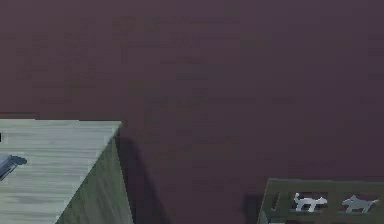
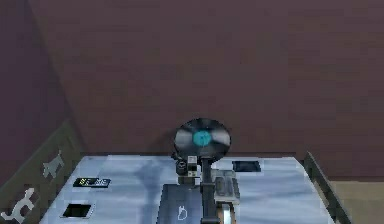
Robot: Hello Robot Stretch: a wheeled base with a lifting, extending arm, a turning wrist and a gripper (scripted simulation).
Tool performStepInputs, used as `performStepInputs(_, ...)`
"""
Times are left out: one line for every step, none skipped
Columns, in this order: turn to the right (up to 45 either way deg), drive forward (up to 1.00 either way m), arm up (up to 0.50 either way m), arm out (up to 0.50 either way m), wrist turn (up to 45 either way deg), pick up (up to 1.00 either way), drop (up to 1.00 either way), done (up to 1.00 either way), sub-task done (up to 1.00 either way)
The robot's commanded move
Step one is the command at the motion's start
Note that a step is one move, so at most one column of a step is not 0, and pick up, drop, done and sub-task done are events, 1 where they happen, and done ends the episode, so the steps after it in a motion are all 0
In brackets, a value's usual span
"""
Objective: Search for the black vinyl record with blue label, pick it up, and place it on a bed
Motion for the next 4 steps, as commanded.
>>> performStepInputs(0.0, 0.00, -0.32, 0.00, 0.0, 0.00, 0.00, 0.00, 0.00)
performStepInputs(0.0, 0.00, 0.00, 0.00, 0.0, 0.00, 1.00, 0.00, 0.00)
performStepInputs(0.0, 0.00, 0.10, 0.00, 0.0, 0.00, 0.00, 0.00, 0.00)
performStepInputs(0.0, 0.00, 0.00, -0.08, 0.0, 0.00, 0.00, 0.00, 0.00)
